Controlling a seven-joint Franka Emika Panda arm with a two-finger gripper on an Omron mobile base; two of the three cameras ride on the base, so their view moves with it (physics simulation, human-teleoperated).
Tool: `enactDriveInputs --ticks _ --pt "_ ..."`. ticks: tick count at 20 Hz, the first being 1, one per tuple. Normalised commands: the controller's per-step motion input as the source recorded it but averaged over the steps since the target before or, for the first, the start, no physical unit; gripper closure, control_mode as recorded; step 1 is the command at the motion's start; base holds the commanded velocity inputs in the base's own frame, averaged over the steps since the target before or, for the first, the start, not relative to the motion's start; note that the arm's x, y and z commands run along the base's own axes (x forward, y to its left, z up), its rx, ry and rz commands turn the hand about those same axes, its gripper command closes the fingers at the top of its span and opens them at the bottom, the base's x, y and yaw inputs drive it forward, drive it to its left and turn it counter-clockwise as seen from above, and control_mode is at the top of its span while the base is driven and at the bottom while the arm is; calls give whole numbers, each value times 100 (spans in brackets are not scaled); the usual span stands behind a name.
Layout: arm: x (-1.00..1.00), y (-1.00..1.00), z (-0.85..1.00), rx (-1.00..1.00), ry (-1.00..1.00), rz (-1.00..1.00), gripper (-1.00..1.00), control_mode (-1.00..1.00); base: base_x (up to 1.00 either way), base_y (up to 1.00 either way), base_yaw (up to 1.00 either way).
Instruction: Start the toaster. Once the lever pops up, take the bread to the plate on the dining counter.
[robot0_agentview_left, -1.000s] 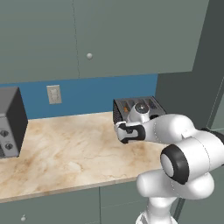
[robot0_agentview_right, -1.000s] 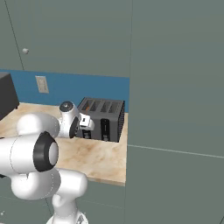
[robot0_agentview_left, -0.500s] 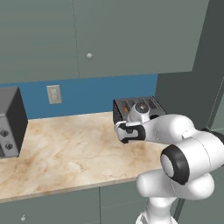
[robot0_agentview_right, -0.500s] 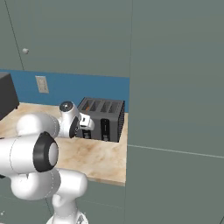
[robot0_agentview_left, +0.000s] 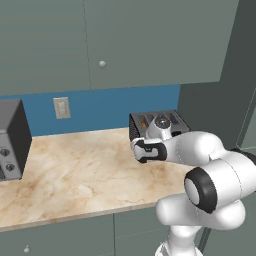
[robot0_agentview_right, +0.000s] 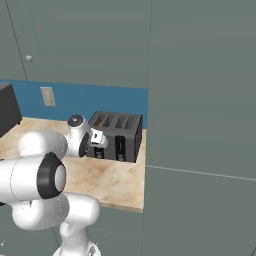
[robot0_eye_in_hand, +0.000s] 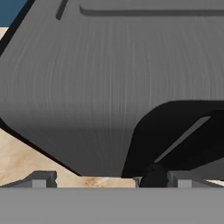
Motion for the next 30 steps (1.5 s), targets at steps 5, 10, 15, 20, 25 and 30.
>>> enactDriveInputs --ticks 5,10,15,20,25,30 --pt "-1 0 4 0 0 0 -100 -100 0 0 0" --pt "-2 0 0 0 0 0 -100 -100 0 0 0" --pt "0 0 0 0 -2 0 -100 -100 0 0 0" --pt "0 0 9 0 -4 0 -100 -100 0 0 0" --pt "-5 0 26 1 -3 0 -100 -100 0 0 0" --pt "-10 0 22 0 0 0 -100 -100 0 0 0"
